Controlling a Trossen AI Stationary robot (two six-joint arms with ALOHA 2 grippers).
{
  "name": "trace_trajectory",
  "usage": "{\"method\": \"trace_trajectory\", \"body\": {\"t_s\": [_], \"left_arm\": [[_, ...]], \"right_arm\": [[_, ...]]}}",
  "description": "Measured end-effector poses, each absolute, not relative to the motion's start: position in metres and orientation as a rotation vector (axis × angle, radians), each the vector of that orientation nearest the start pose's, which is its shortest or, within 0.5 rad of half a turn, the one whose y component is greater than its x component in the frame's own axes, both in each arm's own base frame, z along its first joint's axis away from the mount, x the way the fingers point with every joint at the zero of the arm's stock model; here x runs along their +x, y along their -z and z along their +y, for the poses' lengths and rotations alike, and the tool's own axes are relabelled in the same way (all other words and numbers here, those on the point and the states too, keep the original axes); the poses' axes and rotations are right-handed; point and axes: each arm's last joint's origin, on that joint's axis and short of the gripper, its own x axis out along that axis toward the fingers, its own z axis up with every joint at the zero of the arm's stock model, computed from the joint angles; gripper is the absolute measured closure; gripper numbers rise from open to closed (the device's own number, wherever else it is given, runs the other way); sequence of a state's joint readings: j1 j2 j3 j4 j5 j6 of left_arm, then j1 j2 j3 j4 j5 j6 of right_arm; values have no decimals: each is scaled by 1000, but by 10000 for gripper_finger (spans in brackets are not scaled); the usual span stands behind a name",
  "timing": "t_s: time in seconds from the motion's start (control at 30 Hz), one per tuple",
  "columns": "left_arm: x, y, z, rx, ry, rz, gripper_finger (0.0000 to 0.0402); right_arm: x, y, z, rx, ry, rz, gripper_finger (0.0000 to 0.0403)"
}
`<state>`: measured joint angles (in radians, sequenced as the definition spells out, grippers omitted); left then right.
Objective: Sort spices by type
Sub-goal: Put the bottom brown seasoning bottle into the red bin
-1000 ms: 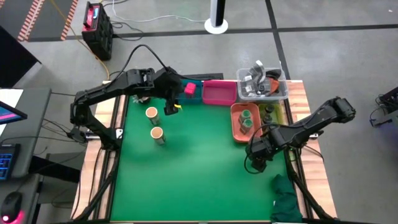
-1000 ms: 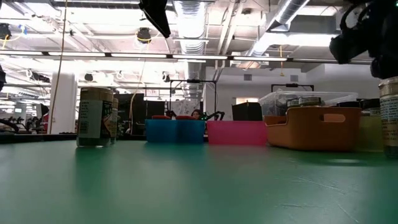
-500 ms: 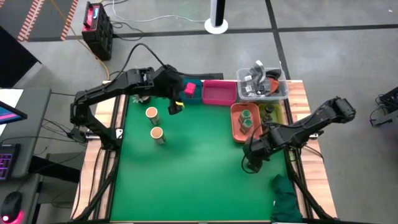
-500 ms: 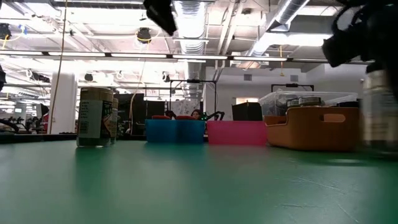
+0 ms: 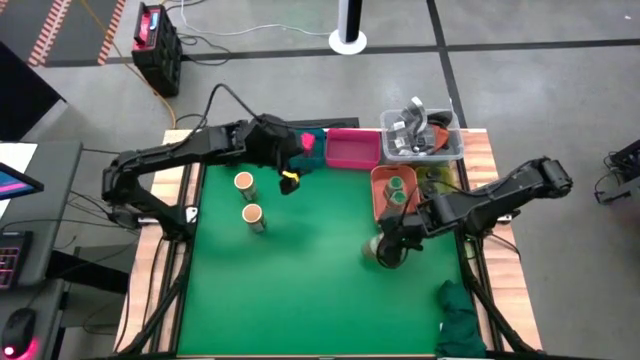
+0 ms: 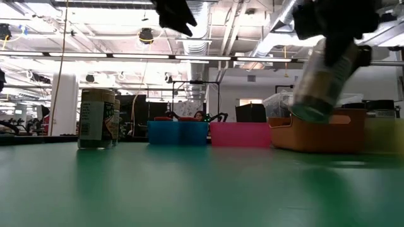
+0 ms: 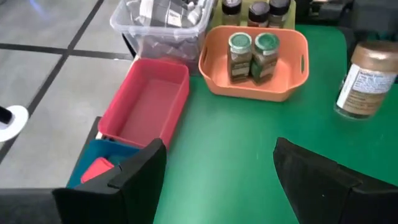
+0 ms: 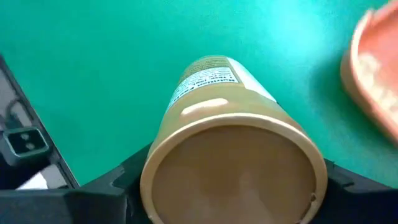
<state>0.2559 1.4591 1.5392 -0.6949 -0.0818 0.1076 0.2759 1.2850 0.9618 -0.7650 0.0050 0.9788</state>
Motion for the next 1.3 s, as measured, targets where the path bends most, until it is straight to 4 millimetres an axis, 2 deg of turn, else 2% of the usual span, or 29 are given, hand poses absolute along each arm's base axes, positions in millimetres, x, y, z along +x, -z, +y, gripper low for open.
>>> {"method": "trace_trajectory", "body": {"t_s": [0.13,0.23,0.5,0.67,0.8,0.93,1.07,1.3], "left_arm": [[282,-381,78,46,-314,585,118],[266,-384,82,61,-360,509,118],[226,-385,102,18,-495,456,118],[217,-386,108,-33,-539,460,118],[216,-382,109,-71,-529,486,118],[214,-378,107,-107,-503,530,118],[212,-374,106,-149,-510,570,118],[209,-372,103,-158,-483,609,118]], "right_arm": [[241,-262,49,694,334,1019,111],[251,-270,31,687,373,957,111],[301,-285,-20,590,424,880,111],[340,-294,-65,518,466,860,111],[360,-302,-110,518,510,849,111],[369,-313,-157,564,593,834,111],[368,-324,-196,596,666,847,111],[355,-317,-239,688,777,1037,111]]}}
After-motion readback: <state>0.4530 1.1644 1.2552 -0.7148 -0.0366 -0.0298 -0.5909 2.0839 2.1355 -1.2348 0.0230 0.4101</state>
